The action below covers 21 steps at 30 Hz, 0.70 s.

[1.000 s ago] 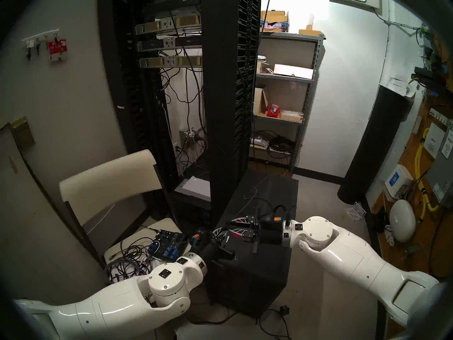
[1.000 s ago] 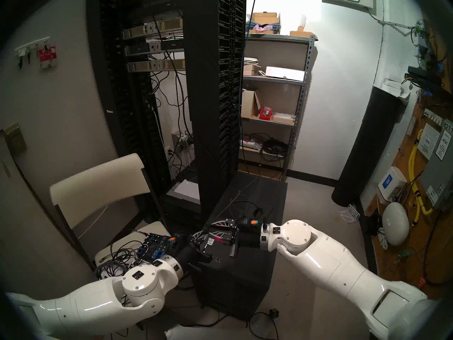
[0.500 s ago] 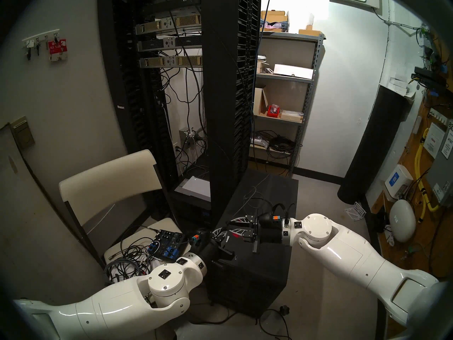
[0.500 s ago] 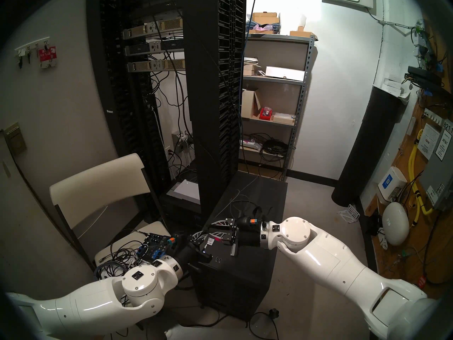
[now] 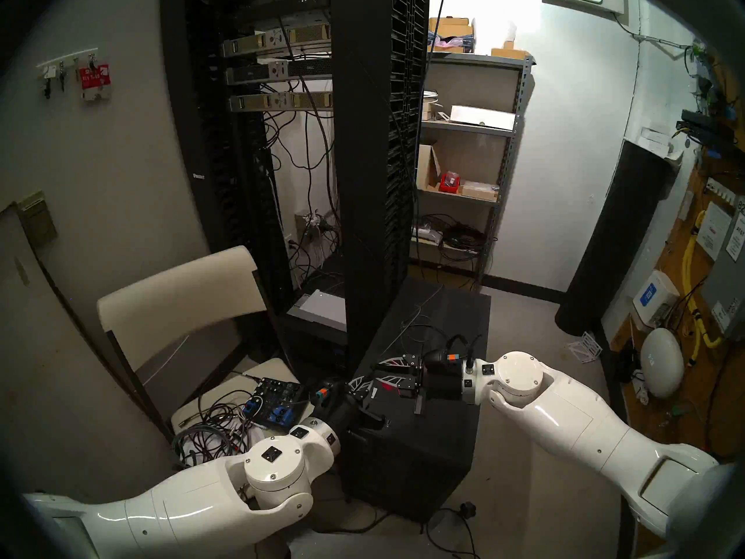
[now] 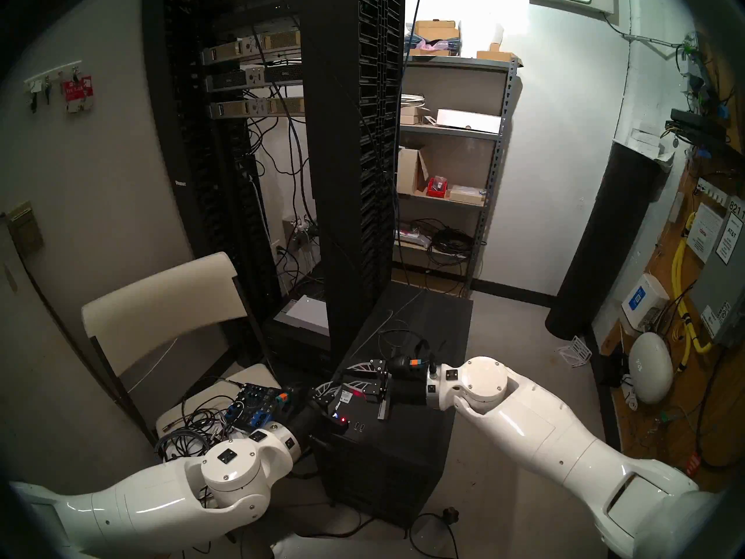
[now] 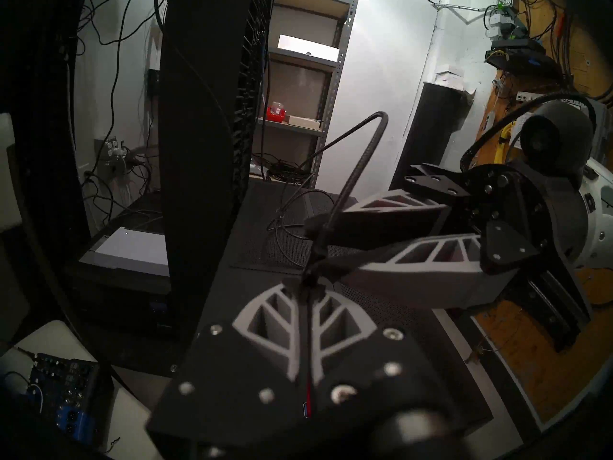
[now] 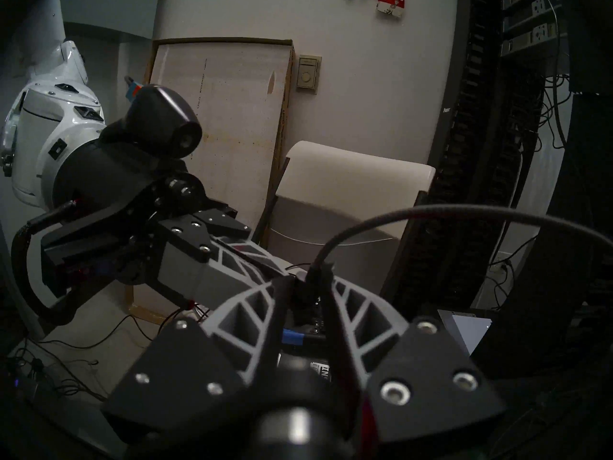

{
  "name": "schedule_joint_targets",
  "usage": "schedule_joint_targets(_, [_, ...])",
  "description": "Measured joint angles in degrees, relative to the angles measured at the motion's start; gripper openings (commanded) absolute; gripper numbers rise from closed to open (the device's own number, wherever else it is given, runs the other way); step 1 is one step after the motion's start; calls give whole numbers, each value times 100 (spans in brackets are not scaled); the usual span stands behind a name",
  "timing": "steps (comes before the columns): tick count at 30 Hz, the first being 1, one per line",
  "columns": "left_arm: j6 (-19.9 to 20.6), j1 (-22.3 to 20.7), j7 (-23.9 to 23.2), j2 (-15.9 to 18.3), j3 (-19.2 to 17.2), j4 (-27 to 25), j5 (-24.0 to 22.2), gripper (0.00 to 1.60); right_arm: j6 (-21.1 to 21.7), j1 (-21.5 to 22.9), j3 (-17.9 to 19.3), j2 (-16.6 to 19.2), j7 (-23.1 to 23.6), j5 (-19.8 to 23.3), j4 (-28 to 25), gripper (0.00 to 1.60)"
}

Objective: Insert the cable into the workstation's USB slot

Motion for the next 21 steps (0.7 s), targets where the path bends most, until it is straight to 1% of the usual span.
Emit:
schedule_joint_targets(9, [-11,6,-44,1,5,-1,31,0,-4,26,11,-55,78,32,95,75])
schedule_joint_targets(16, [-10,7,-87,1,7,12,60,0,-47,53,9,-110,136,68,173,71])
schedule_joint_targets(18, [-10,6,-90,1,7,12,67,0,-56,55,9,-116,143,75,178,63])
schedule_joint_targets(19, [-9,4,-92,1,7,13,82,0,-63,57,9,-120,150,84,178,46])
schedule_joint_targets(21, [-8,2,-93,0,7,14,97,0,-68,59,11,-123,157,95,176,28])
